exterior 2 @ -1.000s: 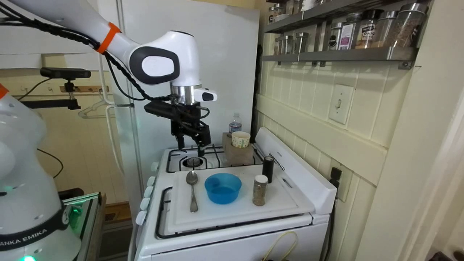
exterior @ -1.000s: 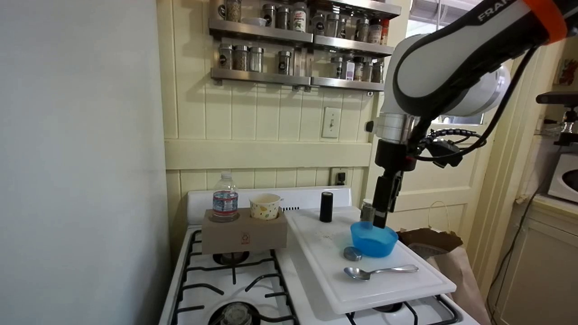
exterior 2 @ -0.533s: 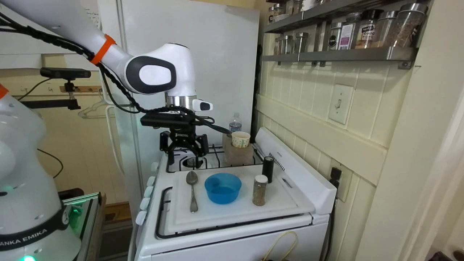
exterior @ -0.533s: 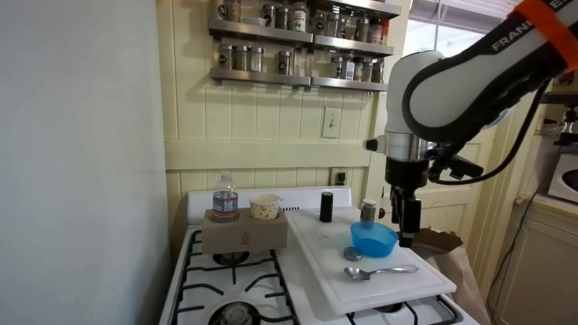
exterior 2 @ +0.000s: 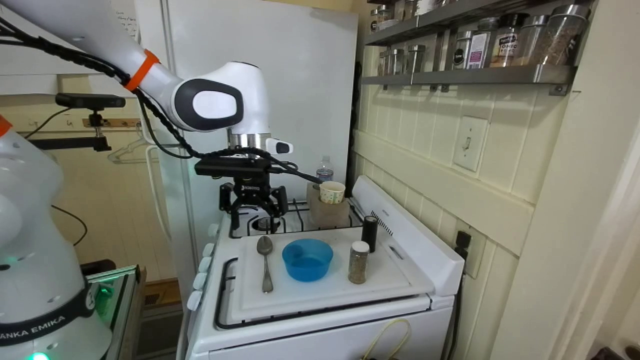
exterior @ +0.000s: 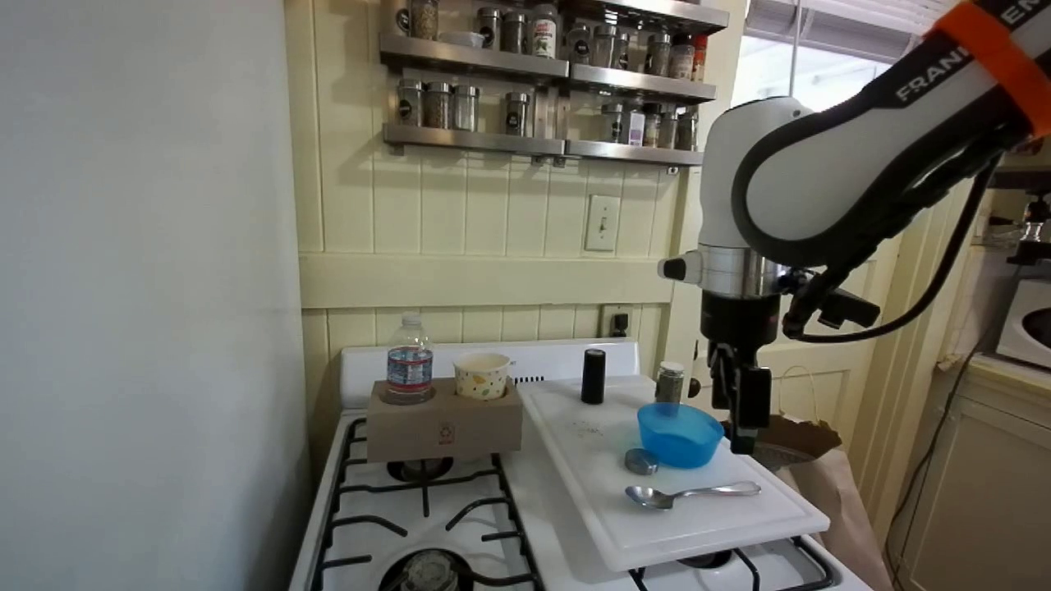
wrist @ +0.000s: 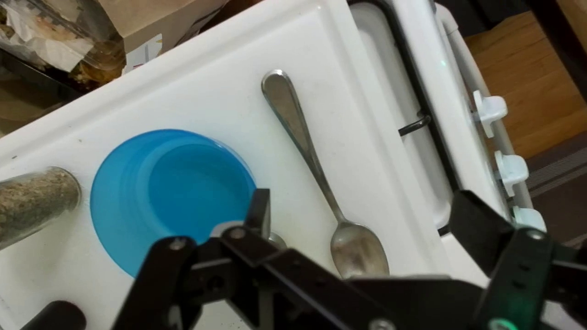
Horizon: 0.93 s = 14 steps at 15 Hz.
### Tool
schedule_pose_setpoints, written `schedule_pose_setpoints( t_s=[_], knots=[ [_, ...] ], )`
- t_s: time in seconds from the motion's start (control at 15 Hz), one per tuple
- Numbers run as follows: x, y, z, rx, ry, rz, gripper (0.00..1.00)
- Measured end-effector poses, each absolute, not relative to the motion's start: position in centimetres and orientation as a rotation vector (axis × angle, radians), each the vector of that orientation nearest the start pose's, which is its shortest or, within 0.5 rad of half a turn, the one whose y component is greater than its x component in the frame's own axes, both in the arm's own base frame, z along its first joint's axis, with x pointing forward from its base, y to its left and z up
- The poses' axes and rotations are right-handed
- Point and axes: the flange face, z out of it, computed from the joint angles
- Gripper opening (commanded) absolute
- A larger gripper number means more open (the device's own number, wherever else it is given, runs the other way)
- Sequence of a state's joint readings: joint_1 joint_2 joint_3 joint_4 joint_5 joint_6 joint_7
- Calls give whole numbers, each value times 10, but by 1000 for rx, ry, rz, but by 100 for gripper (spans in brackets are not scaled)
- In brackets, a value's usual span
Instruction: Use the spoon to stir the bowl
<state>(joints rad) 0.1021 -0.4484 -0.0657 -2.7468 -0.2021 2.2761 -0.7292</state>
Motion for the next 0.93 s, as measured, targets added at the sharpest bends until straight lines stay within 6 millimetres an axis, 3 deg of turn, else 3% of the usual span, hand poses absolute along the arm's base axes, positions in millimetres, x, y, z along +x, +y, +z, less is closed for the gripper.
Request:
schedule_pose_setpoints(
  t_s=[0.4, 0.93],
  knots=[
    [374, 16, 323, -2853, -1615, 175, 100],
    [391, 41, 296, -2734, -1877, 33, 100]
  ],
)
